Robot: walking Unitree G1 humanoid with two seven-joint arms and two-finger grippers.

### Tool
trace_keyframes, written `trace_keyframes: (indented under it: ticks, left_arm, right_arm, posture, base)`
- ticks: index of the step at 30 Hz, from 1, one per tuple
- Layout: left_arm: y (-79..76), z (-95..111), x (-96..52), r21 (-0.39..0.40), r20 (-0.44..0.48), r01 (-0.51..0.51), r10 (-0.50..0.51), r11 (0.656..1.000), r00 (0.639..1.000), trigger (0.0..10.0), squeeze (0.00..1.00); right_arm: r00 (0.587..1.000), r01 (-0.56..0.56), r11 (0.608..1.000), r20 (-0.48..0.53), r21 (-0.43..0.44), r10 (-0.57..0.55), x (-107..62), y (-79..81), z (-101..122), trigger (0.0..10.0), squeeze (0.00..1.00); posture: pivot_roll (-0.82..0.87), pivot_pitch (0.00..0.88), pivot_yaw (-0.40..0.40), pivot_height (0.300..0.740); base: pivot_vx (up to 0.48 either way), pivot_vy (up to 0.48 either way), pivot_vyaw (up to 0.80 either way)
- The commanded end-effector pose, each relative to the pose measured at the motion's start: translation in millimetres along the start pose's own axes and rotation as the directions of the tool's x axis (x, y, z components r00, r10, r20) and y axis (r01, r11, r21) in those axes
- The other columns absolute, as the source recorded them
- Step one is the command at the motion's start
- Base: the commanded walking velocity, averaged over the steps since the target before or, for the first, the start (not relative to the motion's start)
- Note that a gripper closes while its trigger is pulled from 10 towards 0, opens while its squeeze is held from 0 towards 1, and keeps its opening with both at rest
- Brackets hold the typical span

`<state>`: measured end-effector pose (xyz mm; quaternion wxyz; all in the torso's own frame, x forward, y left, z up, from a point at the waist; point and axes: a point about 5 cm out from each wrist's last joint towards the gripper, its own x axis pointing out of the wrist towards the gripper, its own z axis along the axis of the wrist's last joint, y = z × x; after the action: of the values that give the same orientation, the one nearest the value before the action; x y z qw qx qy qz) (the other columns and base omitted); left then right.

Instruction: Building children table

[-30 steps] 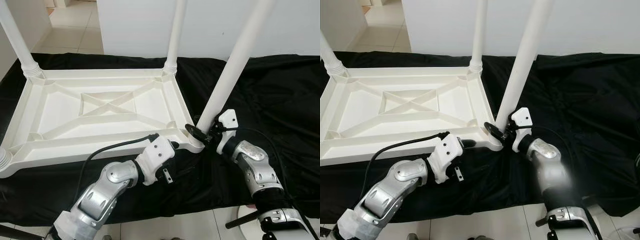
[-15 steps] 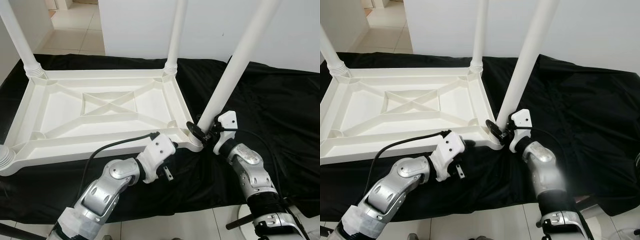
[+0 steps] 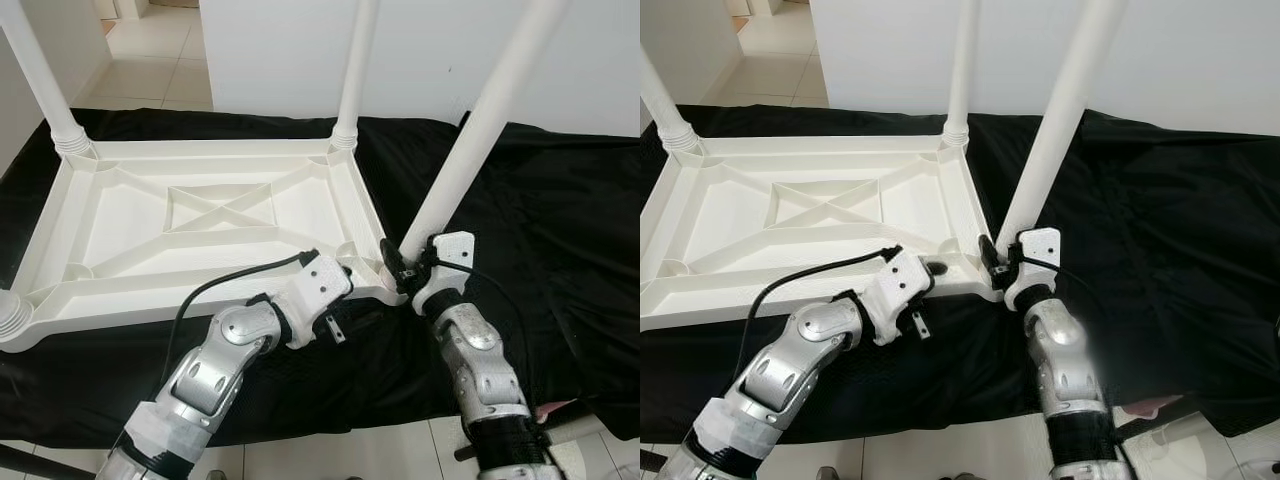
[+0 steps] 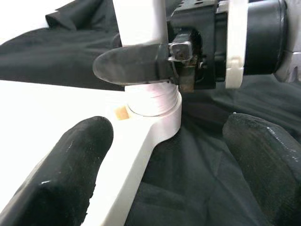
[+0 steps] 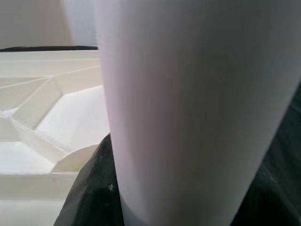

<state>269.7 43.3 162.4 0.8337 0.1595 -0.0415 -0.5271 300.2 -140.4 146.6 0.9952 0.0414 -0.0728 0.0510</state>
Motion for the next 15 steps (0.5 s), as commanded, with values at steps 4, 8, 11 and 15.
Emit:
trace_keyframes:
  ticks: [4, 8, 11, 15]
  left_arm:
    - [6.4, -6, -0.7, -0.017, -0.020, -0.152, 0.152, 0.988, 0.988, 10.0, 0.00]
    - [7.8, -5, 0.0, 0.001, -0.005, -0.155, 0.155, 0.988, 0.988, 10.0, 0.00]
    - [8.8, -7, 0.0, -0.044, -0.009, -0.134, 0.134, 0.990, 0.991, 10.0, 0.00]
    - [8.4, -7, 1.3, -0.044, -0.002, -0.115, 0.115, 0.992, 0.993, 10.0, 0.00]
  right_arm:
    - [0.979, 0.180, 0.982, -0.110, 0.059, -0.173, -12.8, 8.6, -16, 10.0, 0.00]
    - [0.975, 0.197, 0.979, -0.112, 0.047, -0.190, -12.6, 14.4, -15, 10.0, 0.00]
    - [0.988, 0.138, 0.989, -0.081, 0.056, -0.134, -12.0, 24.1, -7, 10.0, 0.00]
    - [0.989, 0.133, 0.990, -0.078, 0.049, -0.129, -12.9, 24.0, -6, 10.0, 1.00]
  posture:
    - [-0.05, 0.089, -0.057, 0.740]
    - [-0.05, 0.091, -0.056, 0.740]
    - [-0.06, 0.088, -0.050, 0.740]
    - [-0.06, 0.082, -0.051, 0.740]
  base:
    - [0.000, 0.000, 0.00]
    - [0.000, 0.000, 0.00]
    - [0.000, 0.000, 0.00]
    - [0.000, 0.000, 0.00]
